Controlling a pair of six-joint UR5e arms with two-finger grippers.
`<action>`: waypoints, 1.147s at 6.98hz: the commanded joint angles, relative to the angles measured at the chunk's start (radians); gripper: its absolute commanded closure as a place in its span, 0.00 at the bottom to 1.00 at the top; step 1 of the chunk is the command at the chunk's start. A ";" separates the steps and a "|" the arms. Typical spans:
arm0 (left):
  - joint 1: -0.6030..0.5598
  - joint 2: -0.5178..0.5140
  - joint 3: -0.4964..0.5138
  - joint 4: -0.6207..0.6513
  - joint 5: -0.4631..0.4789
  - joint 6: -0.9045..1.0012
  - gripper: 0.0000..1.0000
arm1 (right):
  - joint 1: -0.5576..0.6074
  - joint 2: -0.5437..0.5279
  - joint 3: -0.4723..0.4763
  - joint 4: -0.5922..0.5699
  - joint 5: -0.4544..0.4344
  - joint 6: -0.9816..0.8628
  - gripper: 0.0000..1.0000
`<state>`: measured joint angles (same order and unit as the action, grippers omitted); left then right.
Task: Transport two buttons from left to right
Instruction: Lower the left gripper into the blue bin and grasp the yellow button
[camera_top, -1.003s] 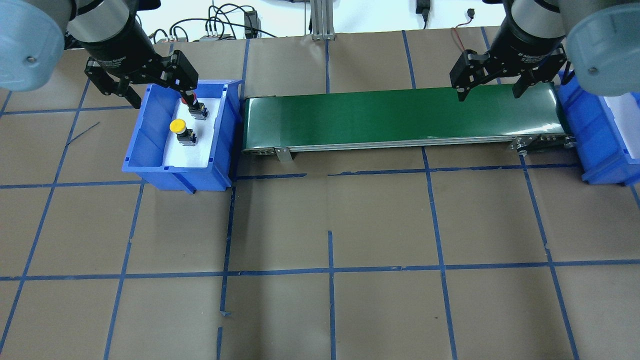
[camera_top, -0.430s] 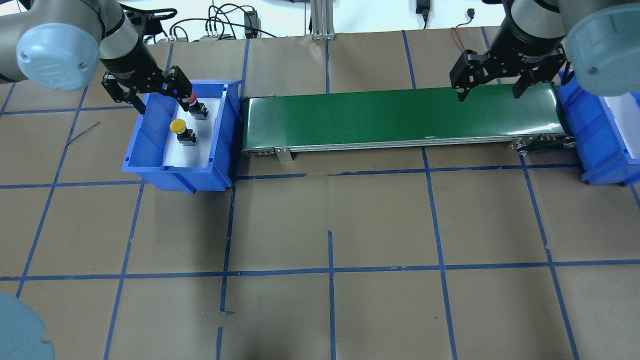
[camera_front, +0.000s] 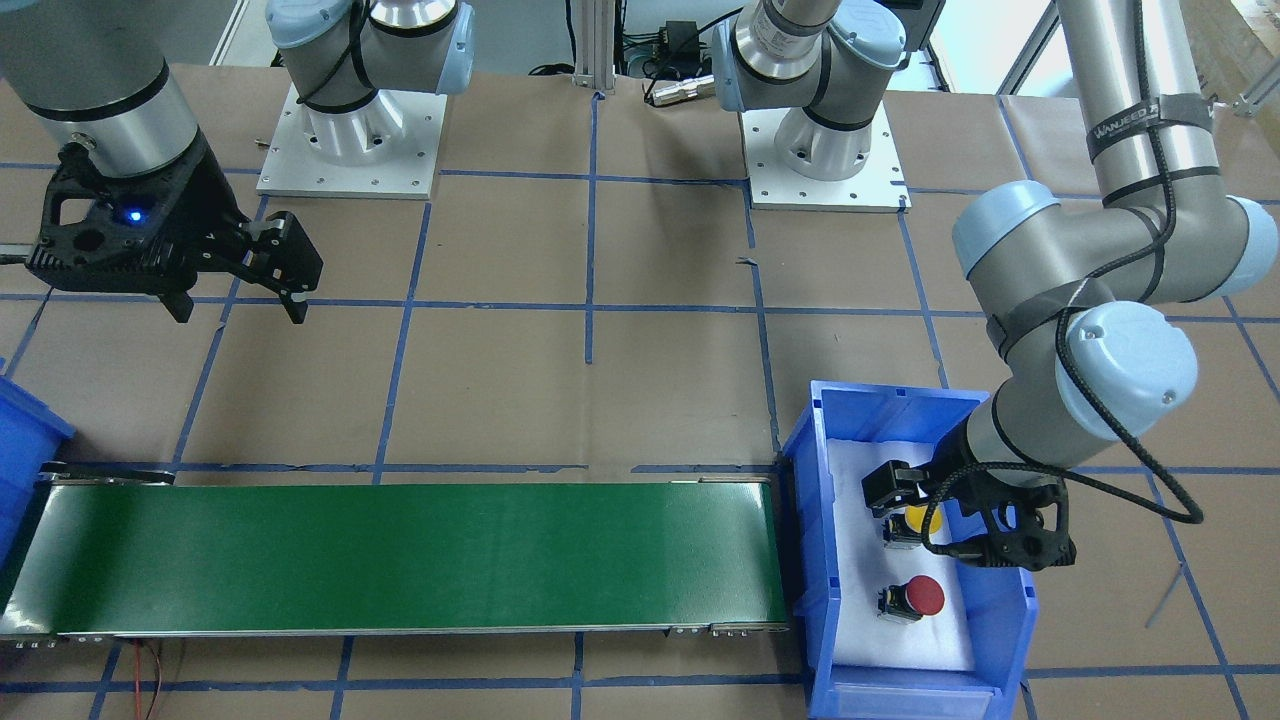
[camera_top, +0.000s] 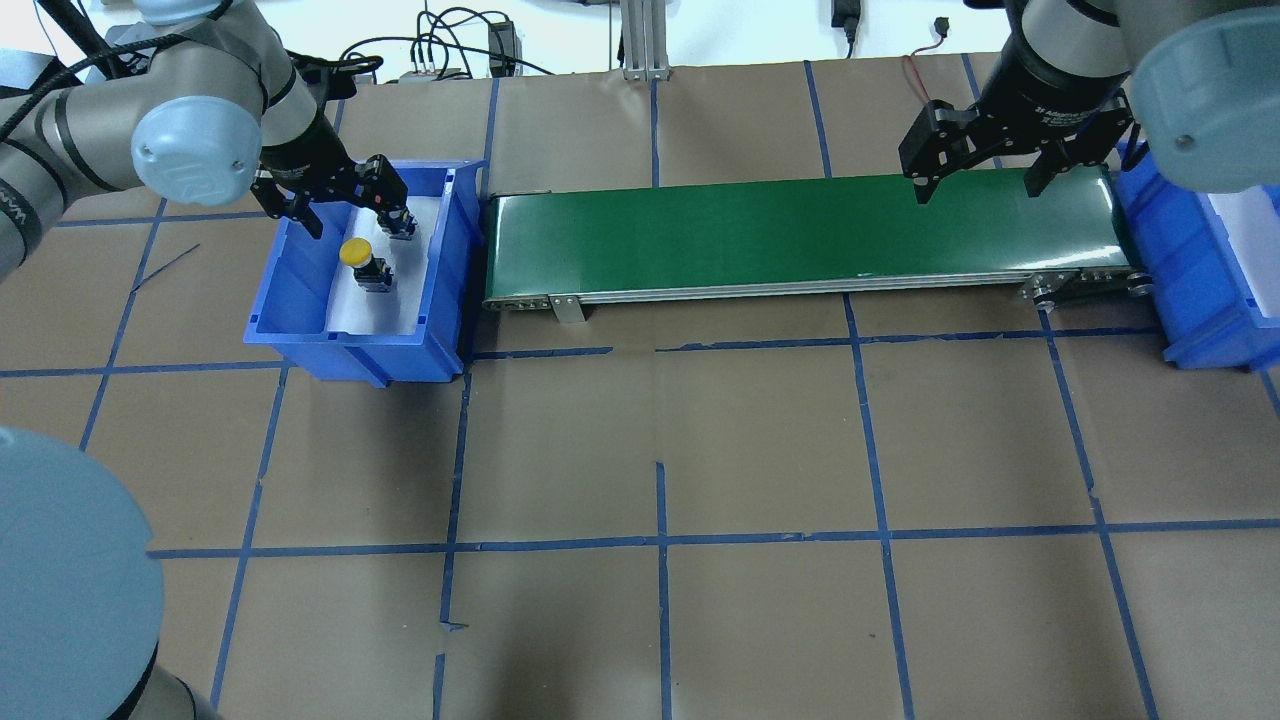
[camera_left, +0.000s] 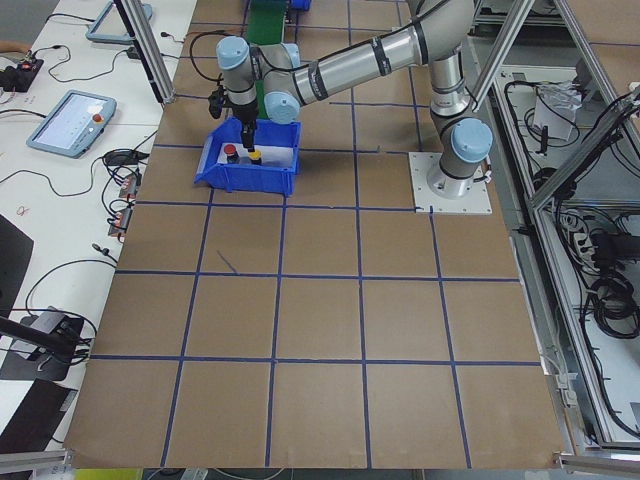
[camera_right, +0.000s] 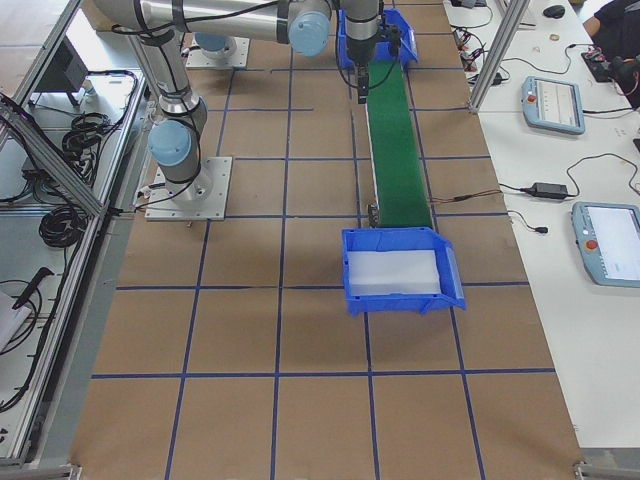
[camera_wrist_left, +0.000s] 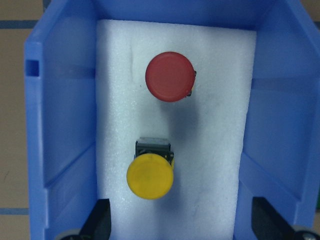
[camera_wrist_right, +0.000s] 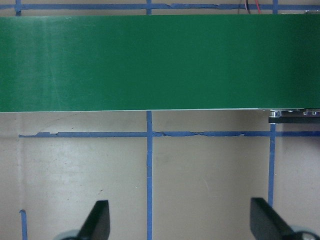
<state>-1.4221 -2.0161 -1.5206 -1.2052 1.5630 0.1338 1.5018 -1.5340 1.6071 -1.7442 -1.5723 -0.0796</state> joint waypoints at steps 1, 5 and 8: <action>0.000 -0.019 -0.018 0.035 0.005 0.003 0.01 | -0.002 0.000 0.002 -0.002 0.000 0.000 0.00; 0.003 -0.030 -0.024 0.053 0.011 0.004 0.01 | -0.002 0.000 0.005 -0.002 0.000 0.000 0.00; 0.006 -0.032 -0.038 0.055 0.011 0.003 0.41 | -0.002 0.000 0.005 -0.002 0.000 0.000 0.00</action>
<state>-1.4173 -2.0473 -1.5532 -1.1511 1.5738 0.1367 1.5003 -1.5340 1.6121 -1.7450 -1.5723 -0.0798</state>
